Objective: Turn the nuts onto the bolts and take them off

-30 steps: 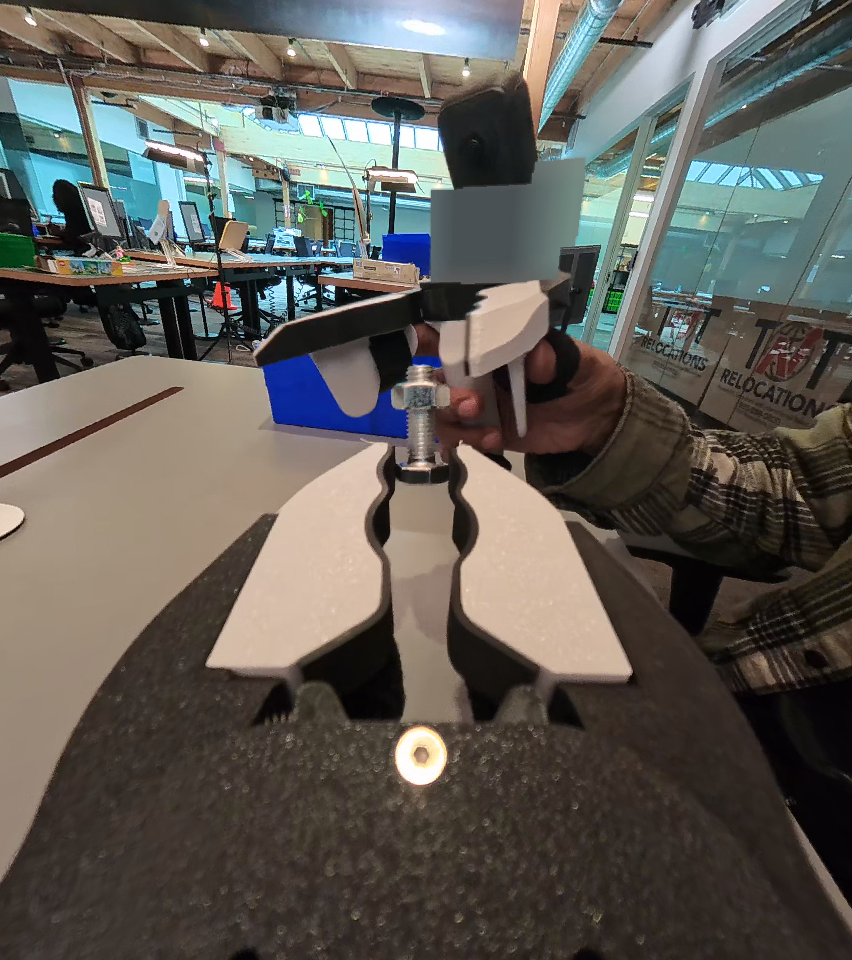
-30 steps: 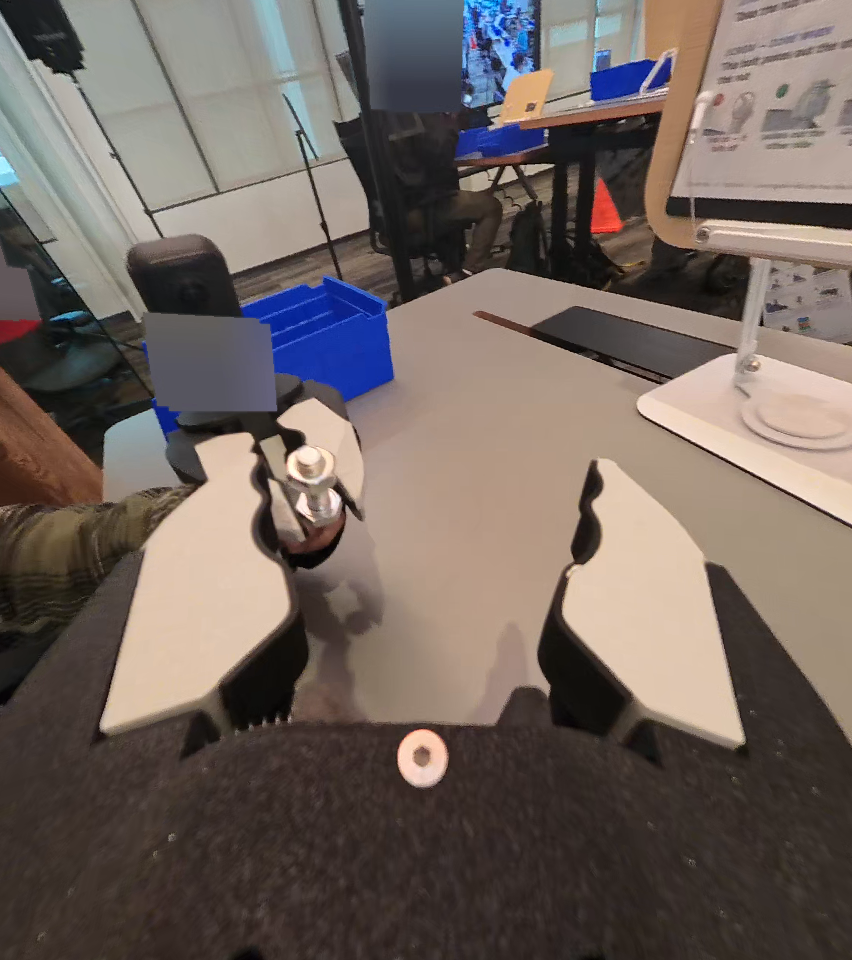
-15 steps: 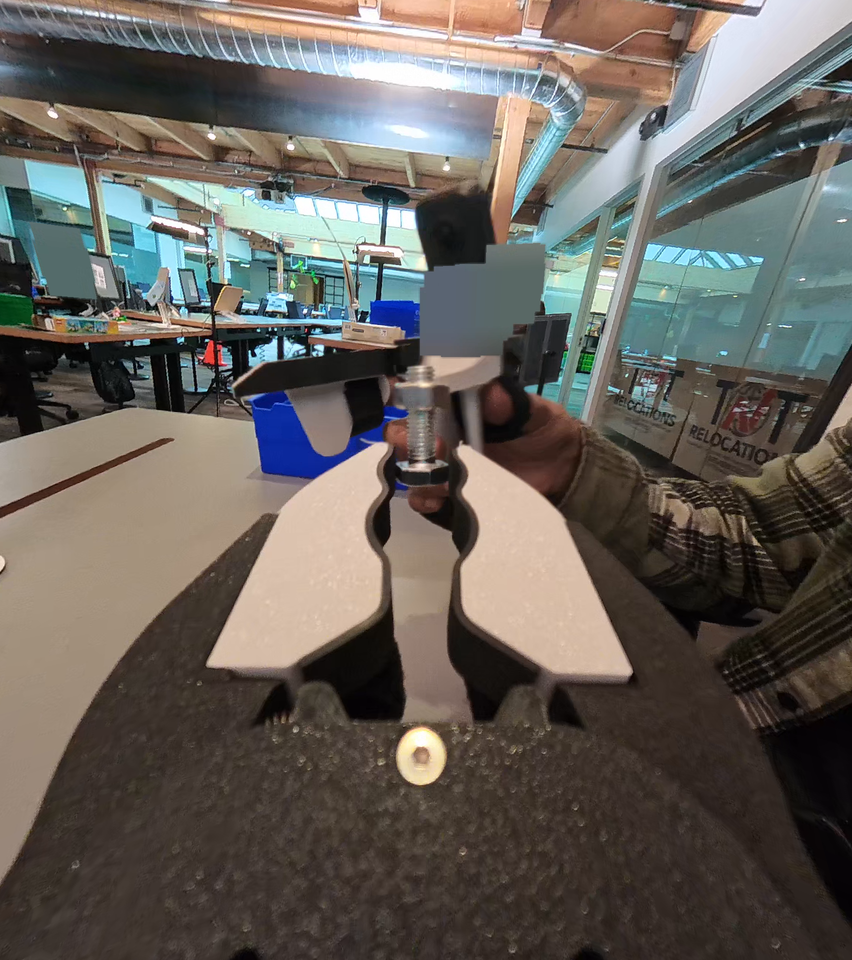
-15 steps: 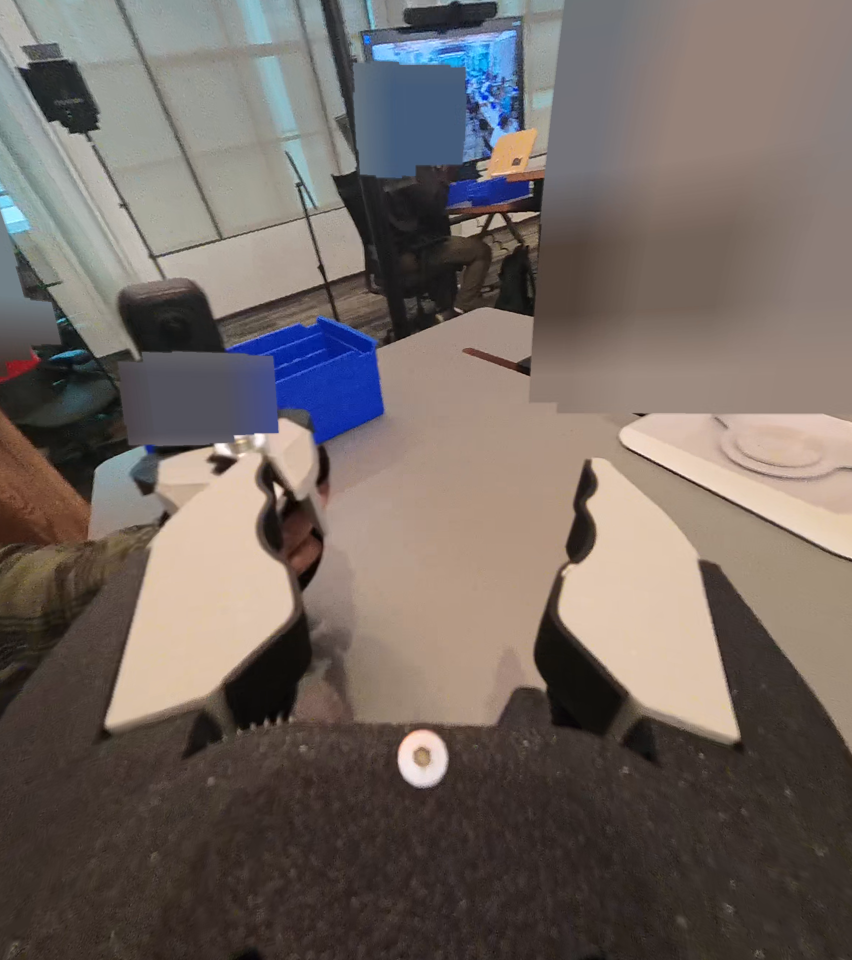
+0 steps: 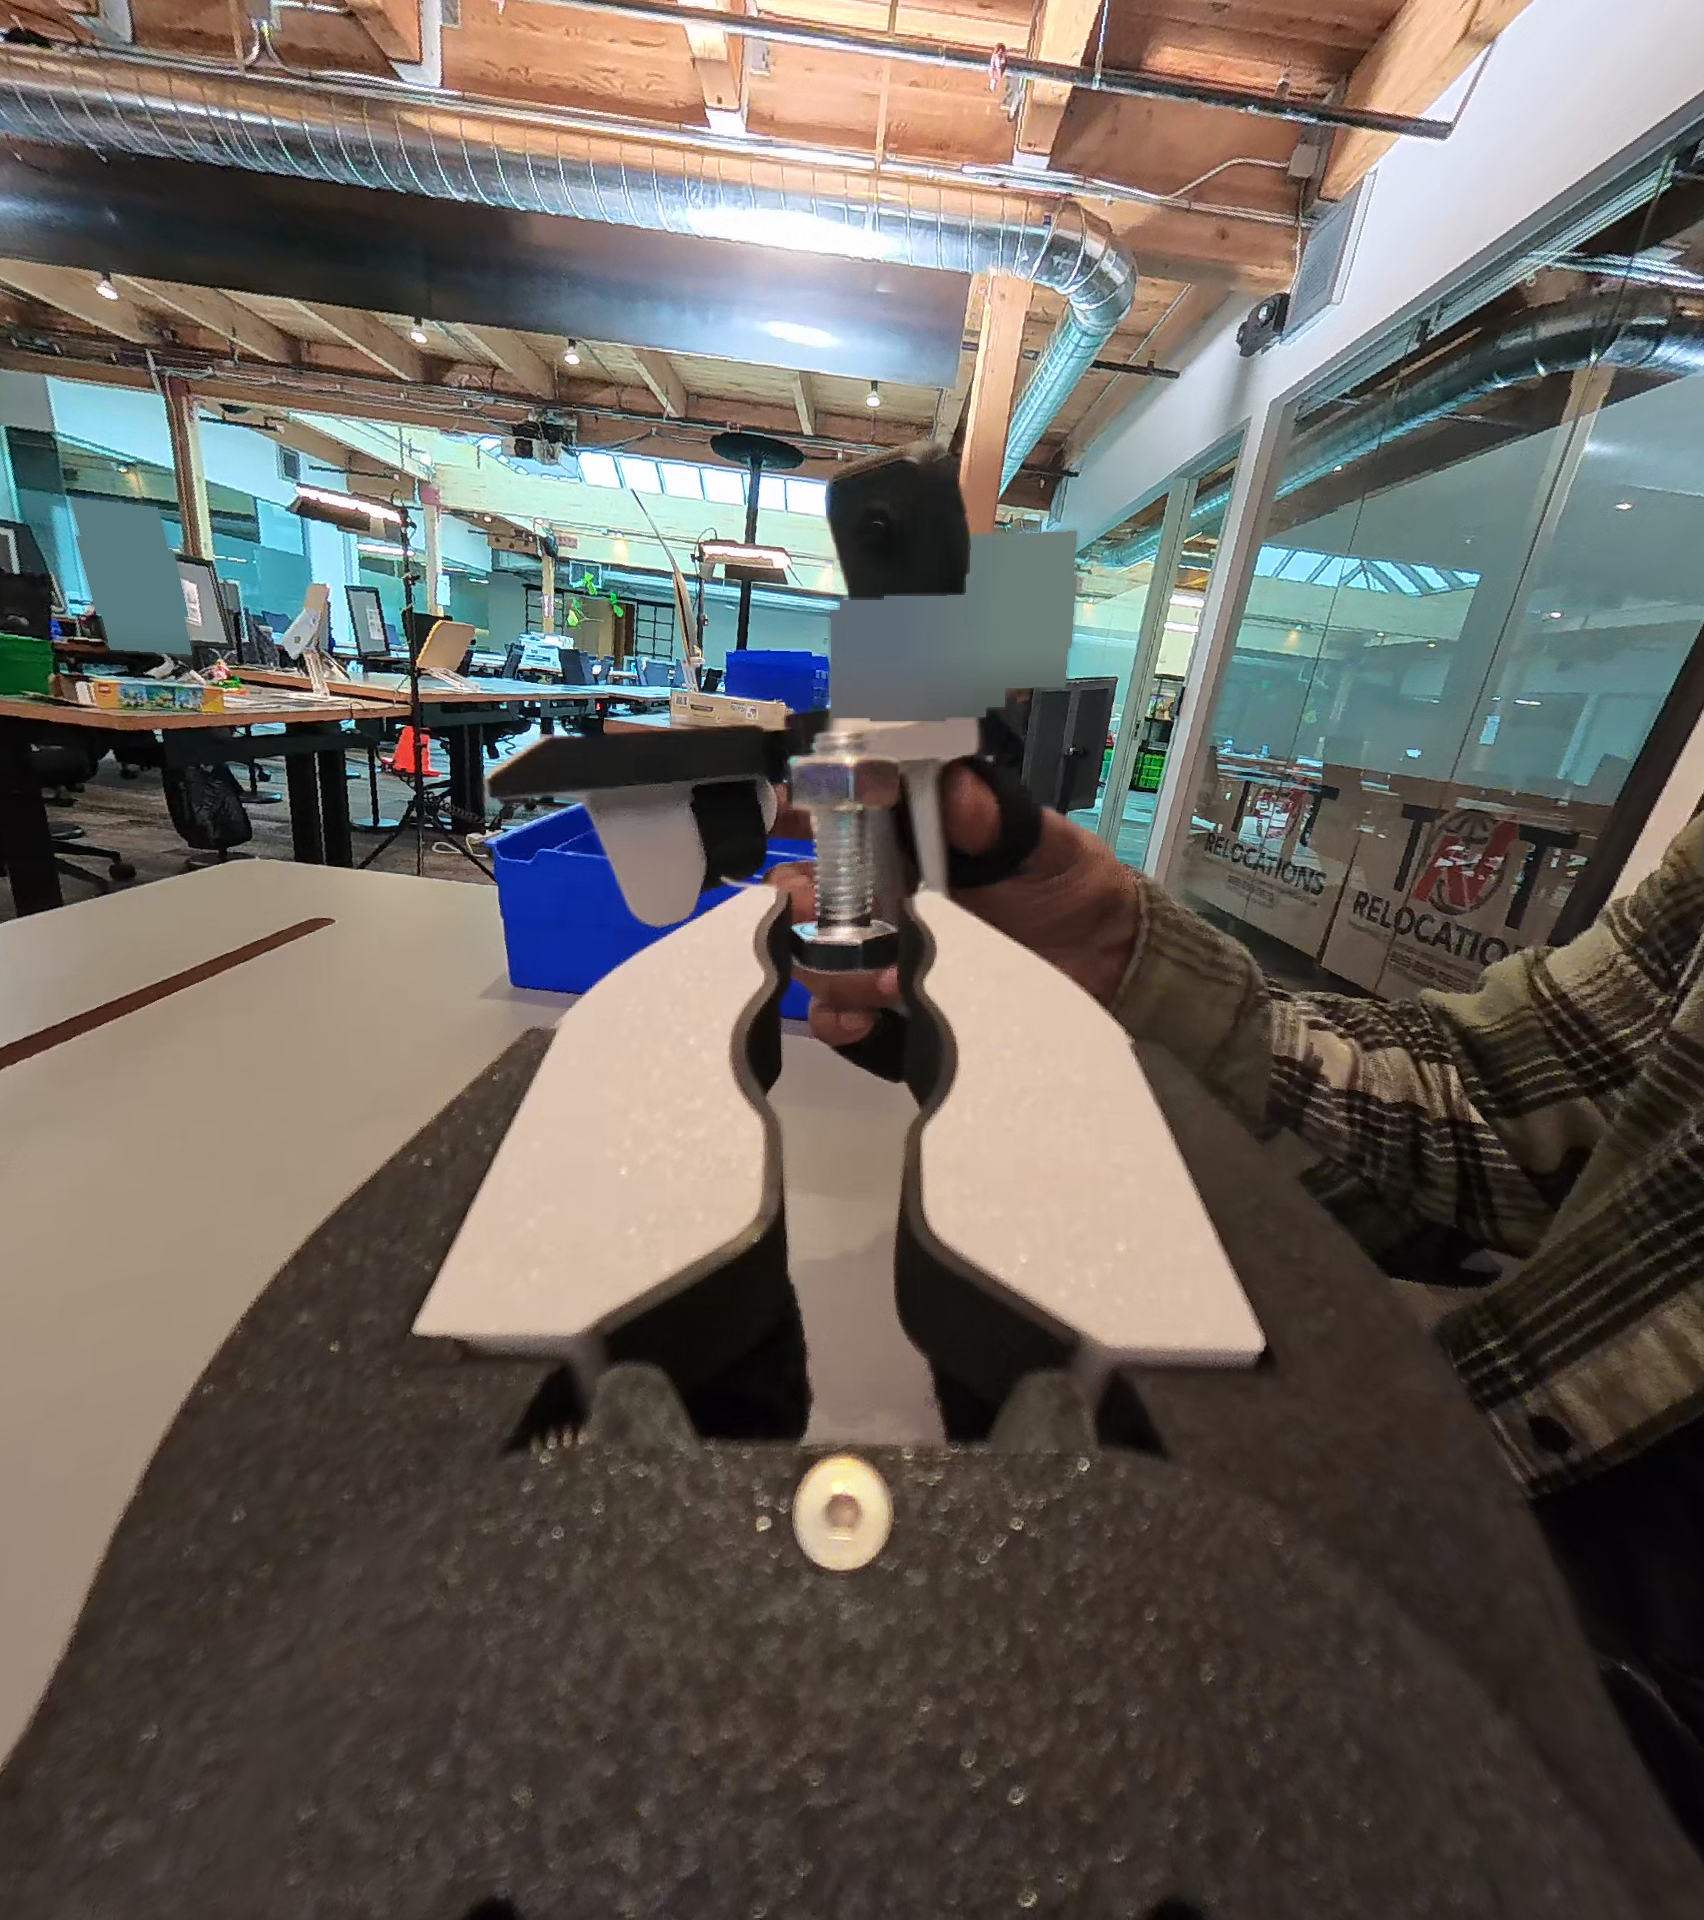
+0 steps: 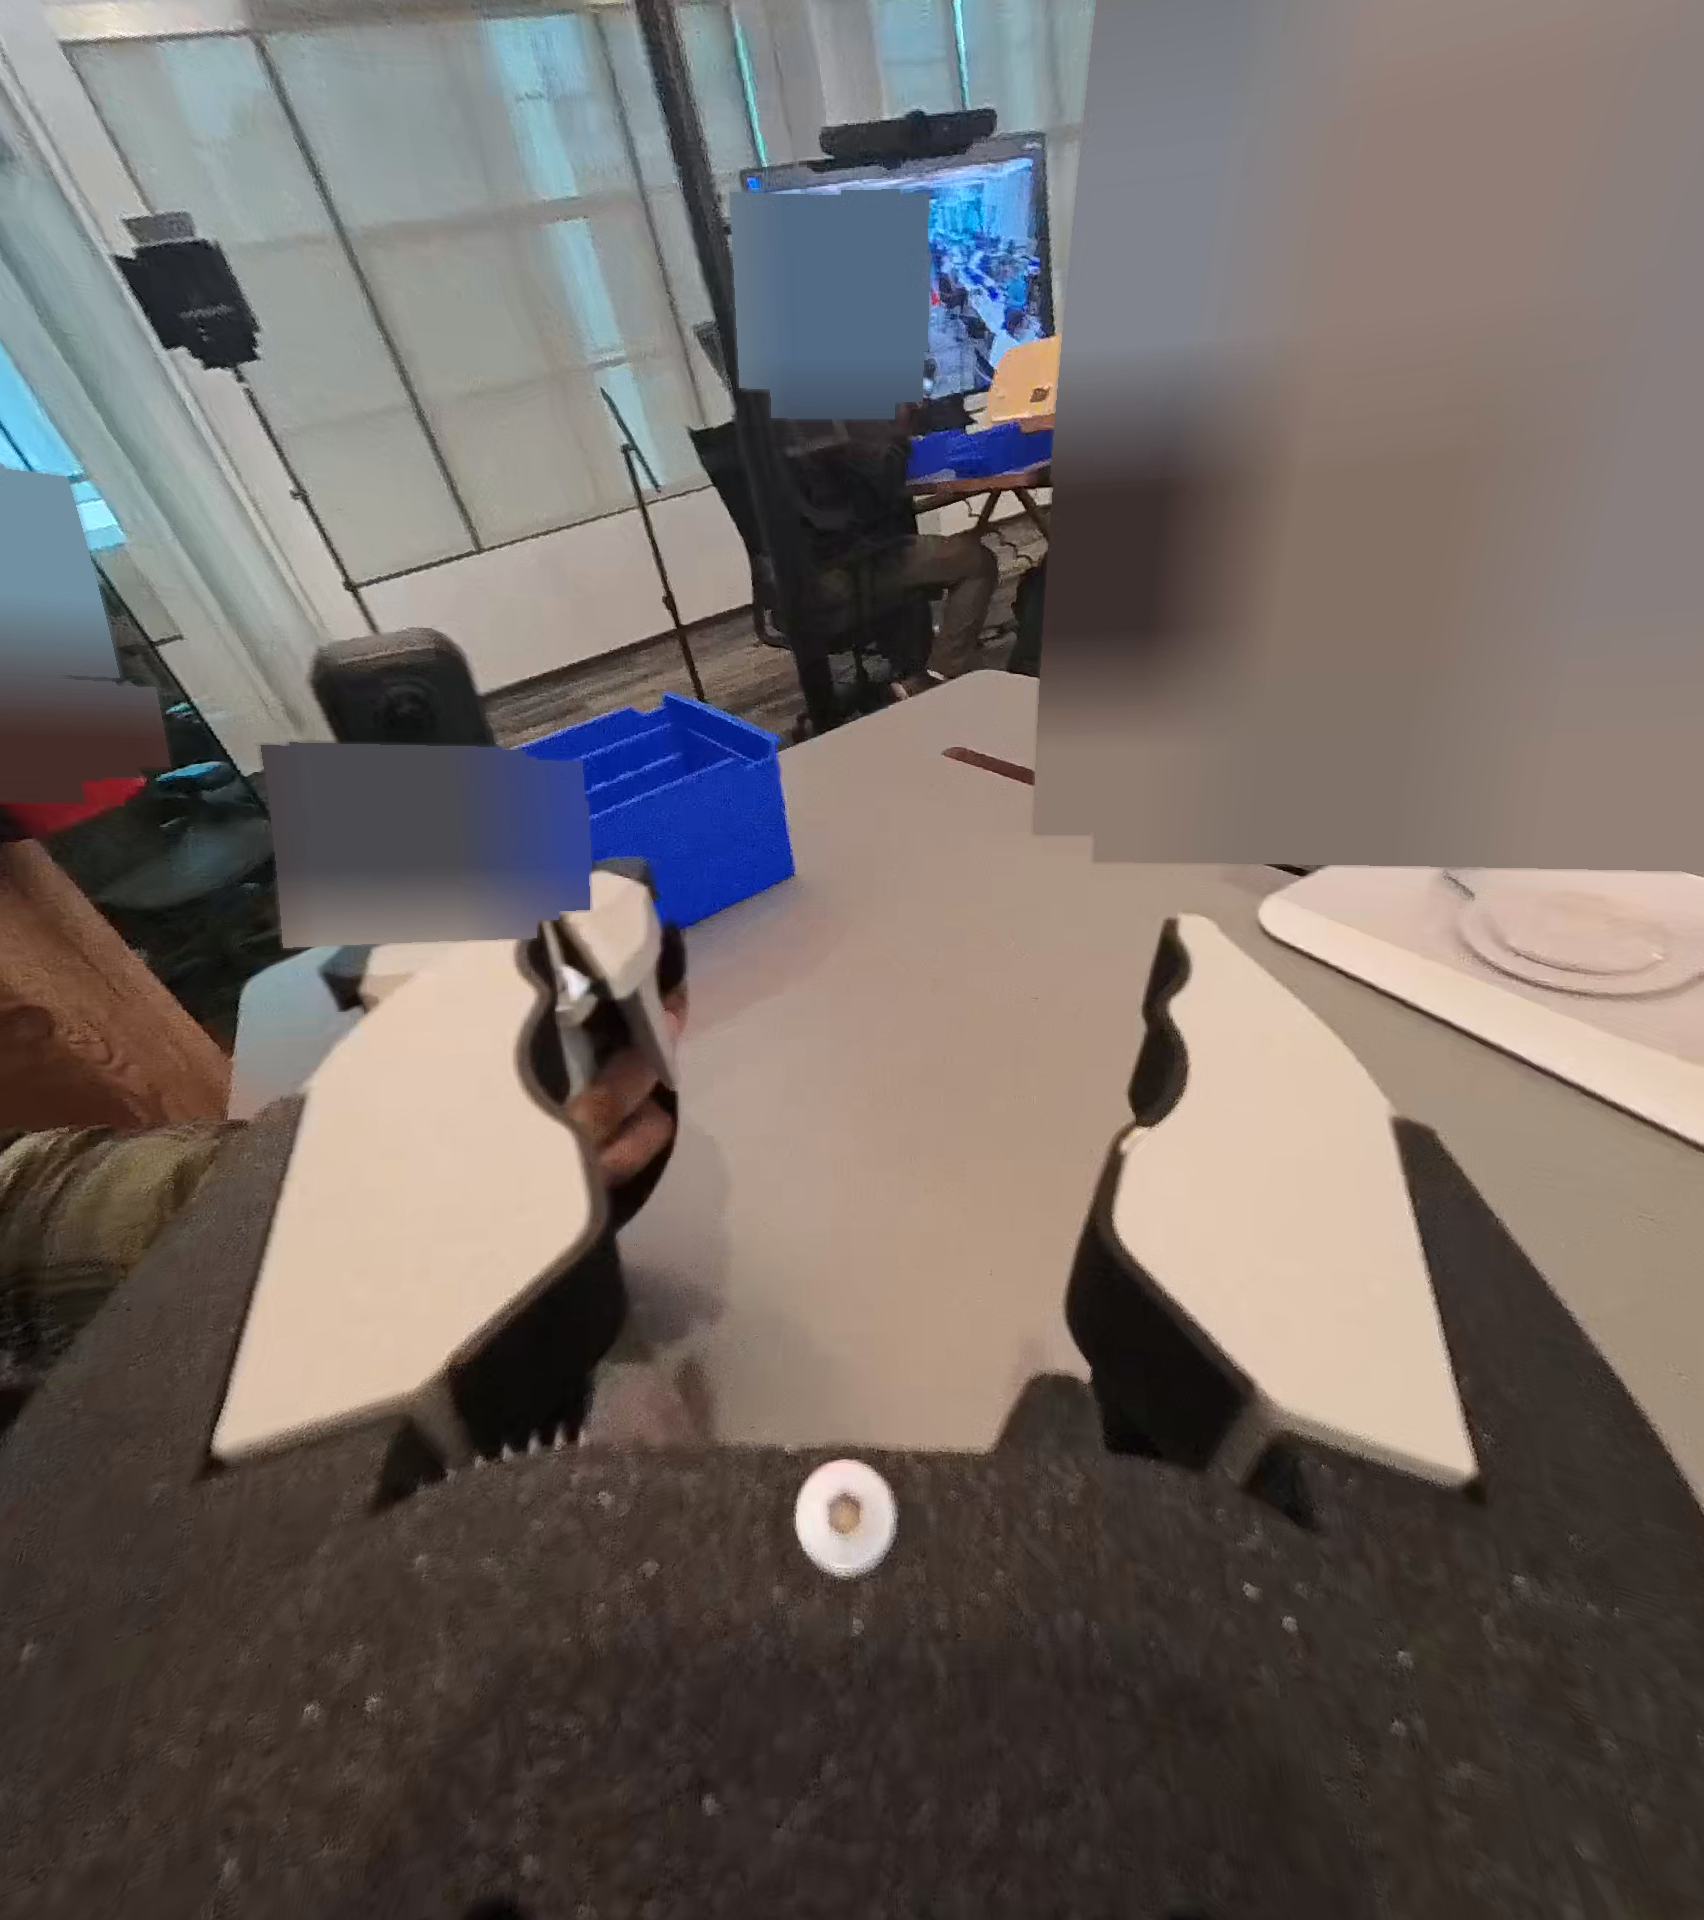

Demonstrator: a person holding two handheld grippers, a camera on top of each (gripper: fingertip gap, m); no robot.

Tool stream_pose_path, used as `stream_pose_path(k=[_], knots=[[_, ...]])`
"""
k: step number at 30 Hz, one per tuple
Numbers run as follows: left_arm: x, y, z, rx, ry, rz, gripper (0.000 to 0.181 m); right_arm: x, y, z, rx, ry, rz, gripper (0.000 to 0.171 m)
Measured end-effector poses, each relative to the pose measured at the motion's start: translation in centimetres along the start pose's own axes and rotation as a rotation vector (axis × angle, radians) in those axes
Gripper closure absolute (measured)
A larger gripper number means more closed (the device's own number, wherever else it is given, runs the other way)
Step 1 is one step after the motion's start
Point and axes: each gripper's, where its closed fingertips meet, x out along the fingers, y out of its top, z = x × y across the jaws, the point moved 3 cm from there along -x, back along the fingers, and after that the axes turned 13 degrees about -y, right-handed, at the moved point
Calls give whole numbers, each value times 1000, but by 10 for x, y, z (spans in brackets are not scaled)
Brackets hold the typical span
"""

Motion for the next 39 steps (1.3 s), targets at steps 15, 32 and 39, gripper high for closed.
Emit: stream_pose_path(k=[15,32,39], knots=[[2,1,4,6,-18,3,162,9,-1,-25,-67,46,-27,62],[-2,4,2,5,-10,22,162,5,8,-21,-50,66,-11,72],[-3,5,1,10,-2,25,162,9,7,-13,-93,12,-34,72]])
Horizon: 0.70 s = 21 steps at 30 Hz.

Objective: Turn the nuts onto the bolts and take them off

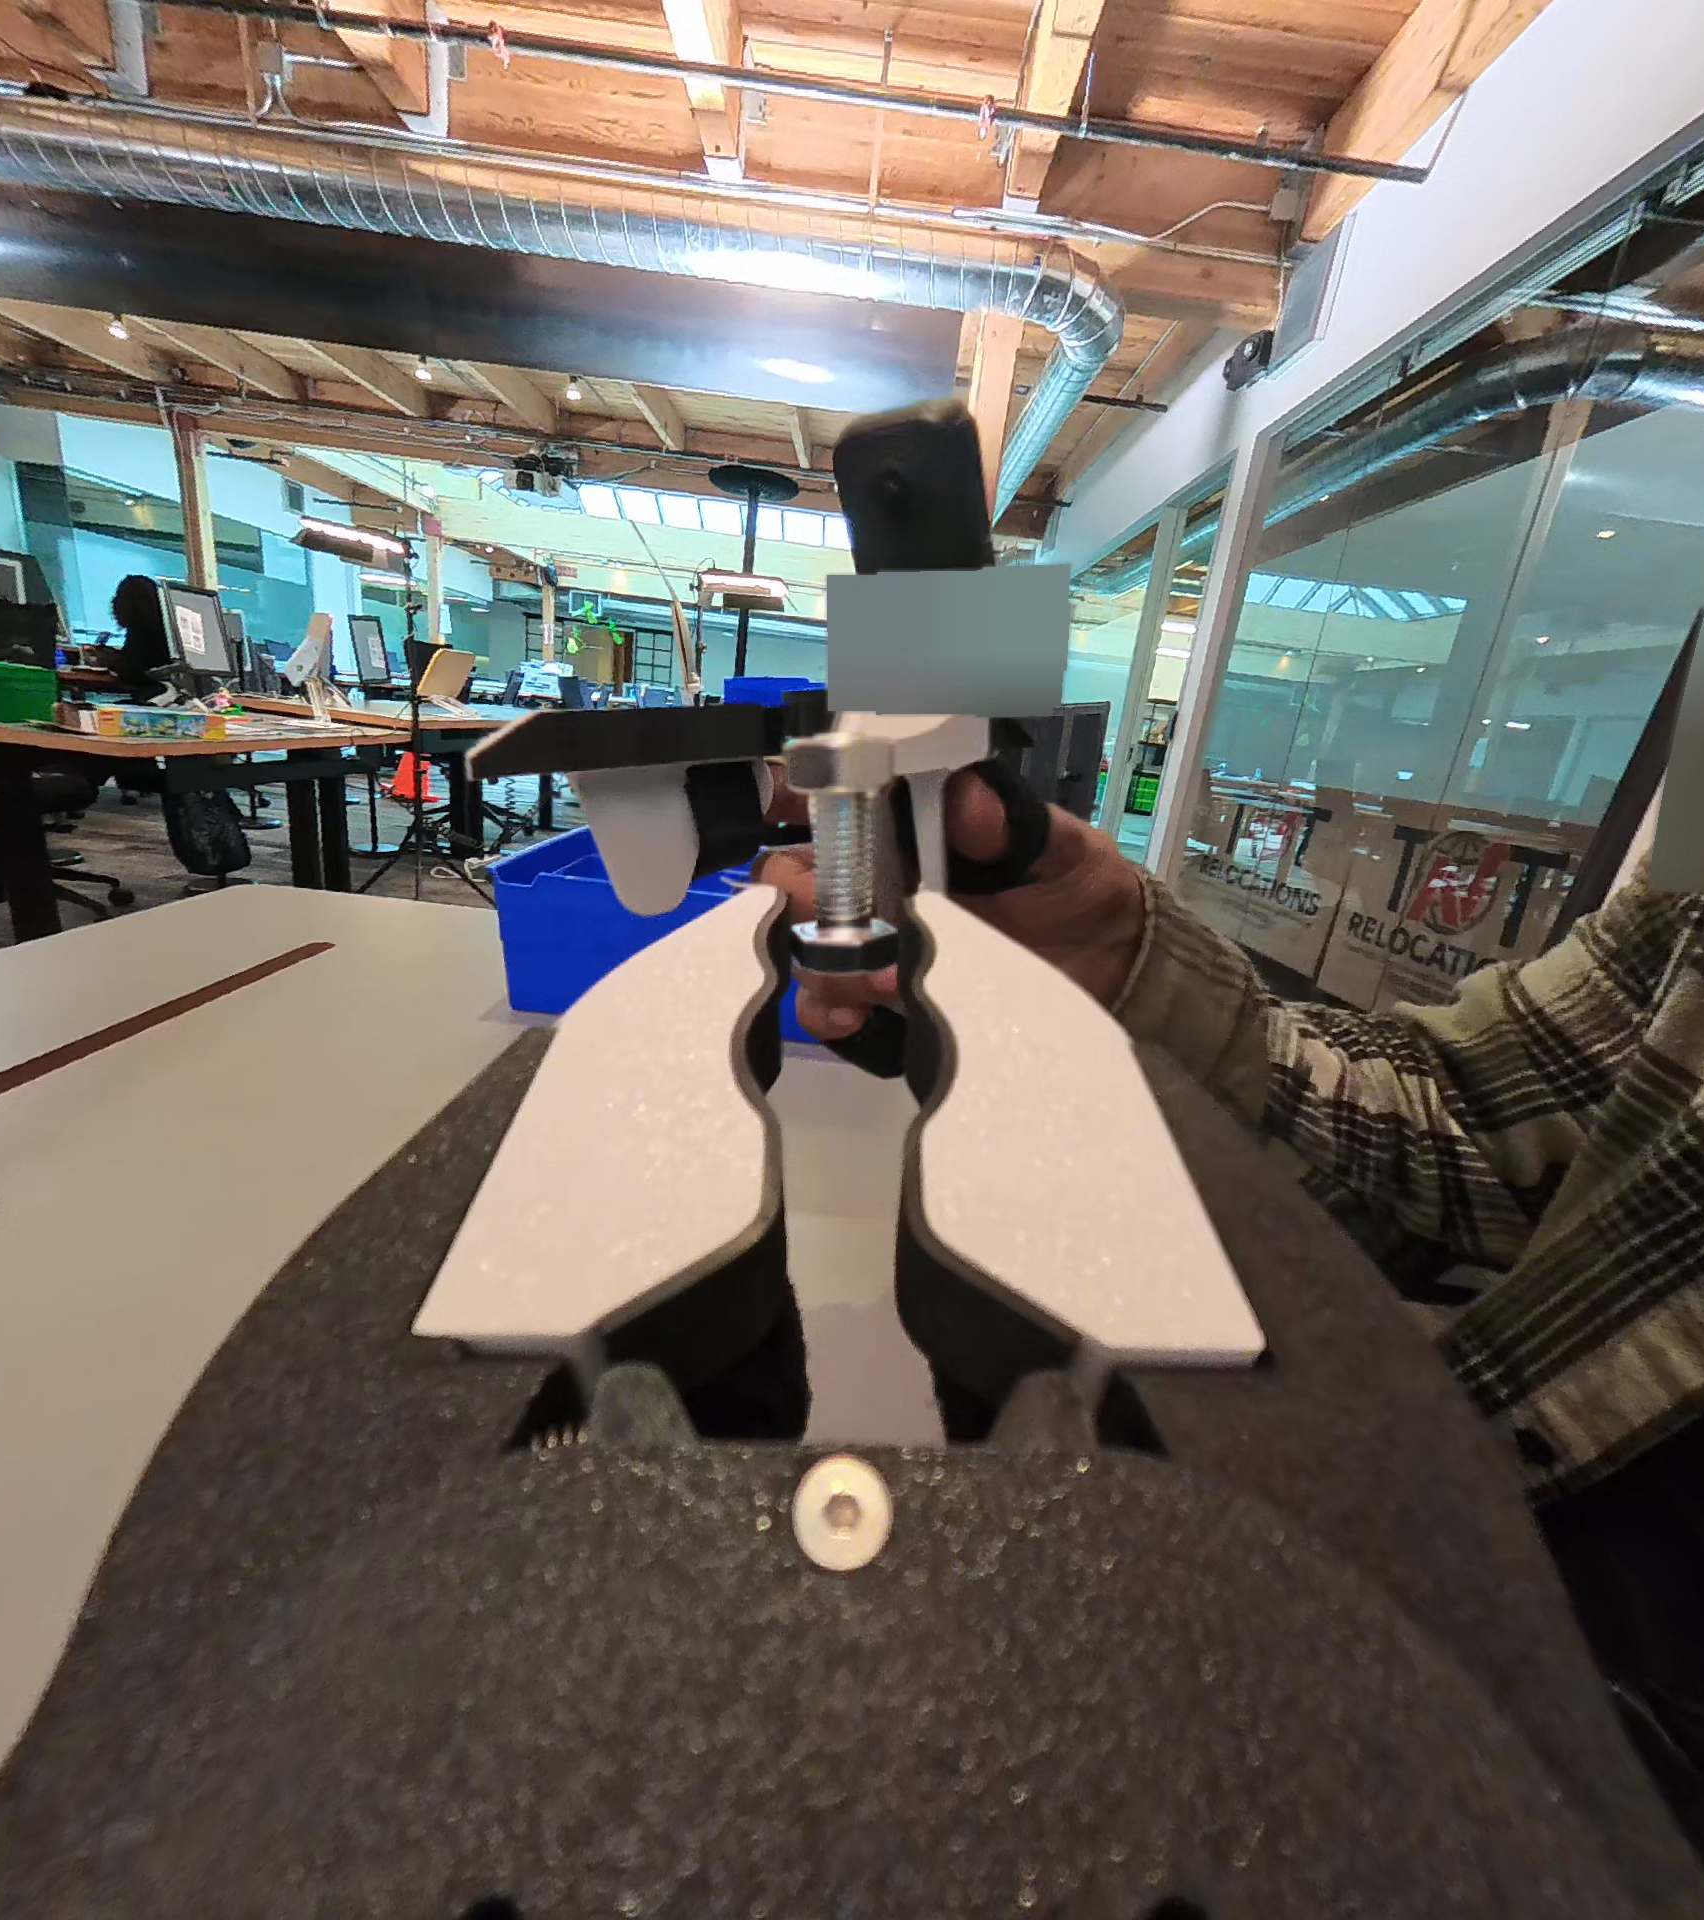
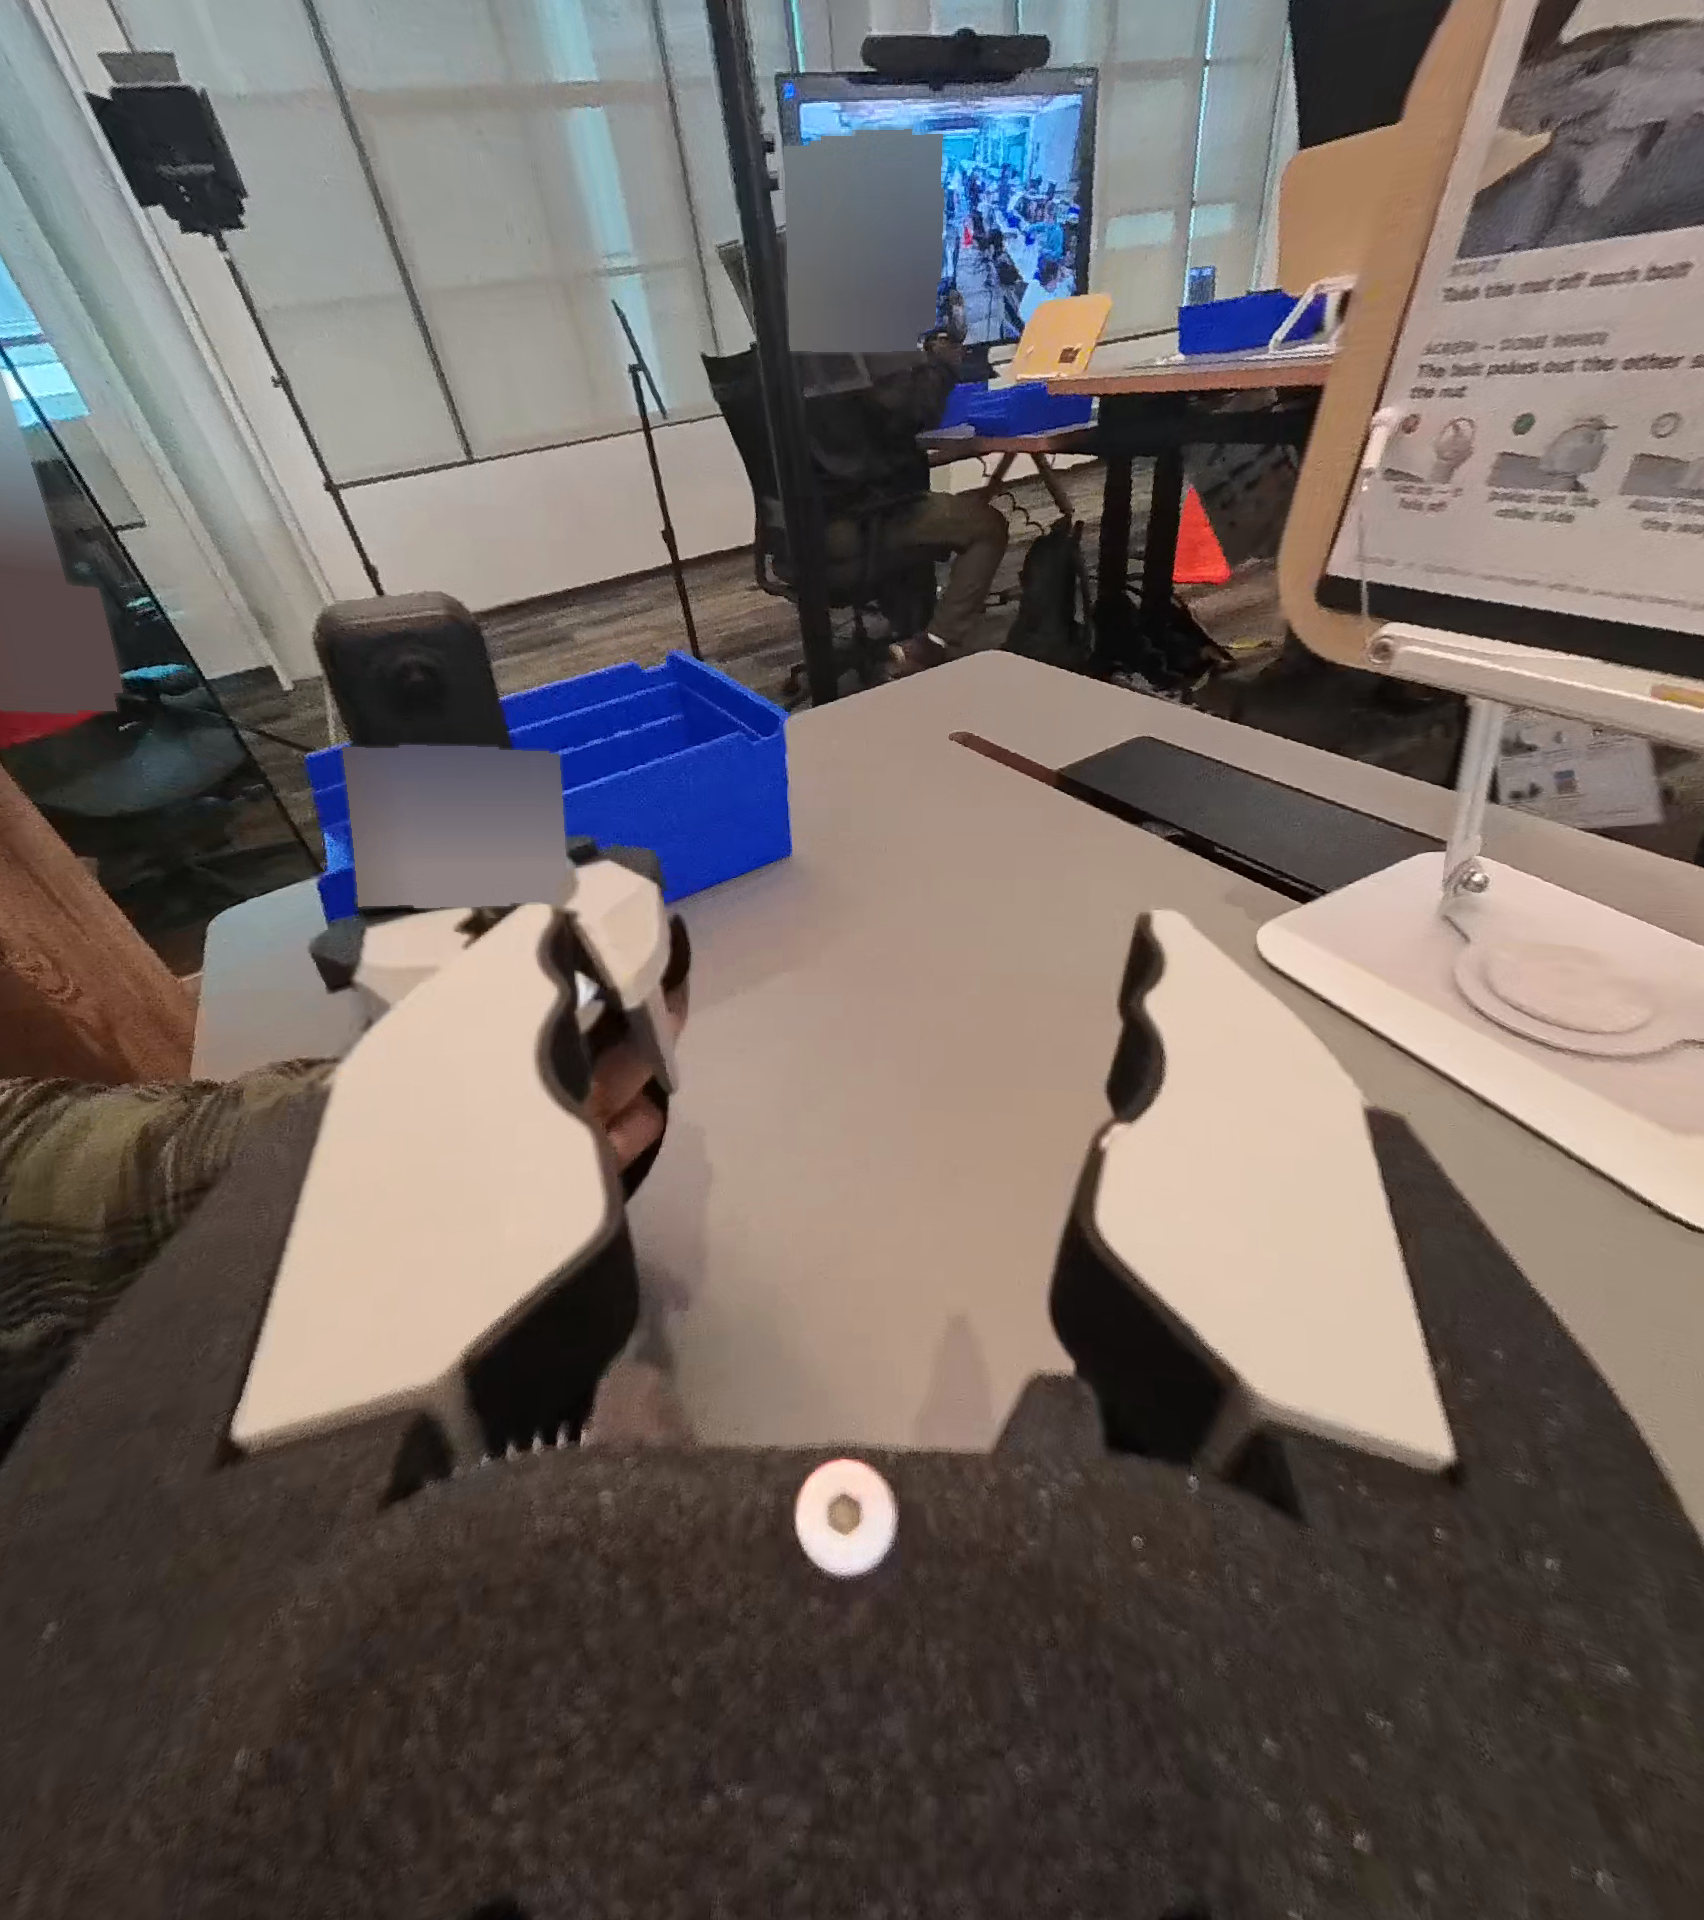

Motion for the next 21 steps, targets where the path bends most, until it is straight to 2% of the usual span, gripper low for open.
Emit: stream_pose_path(k=[6,12,17,21], knots=[[1,0,0,-6,-2,4,162,2,3,-20,7,76,10,67],[0,2,1,1,-2,12,162,-3,2,-4,21,22,12,72],[0,2,1,-4,-4,15,162,-2,5,-20,11,78,19,69],[1,3,3,7,-10,13,162,-1,2,-9,-1,28,8,73]])
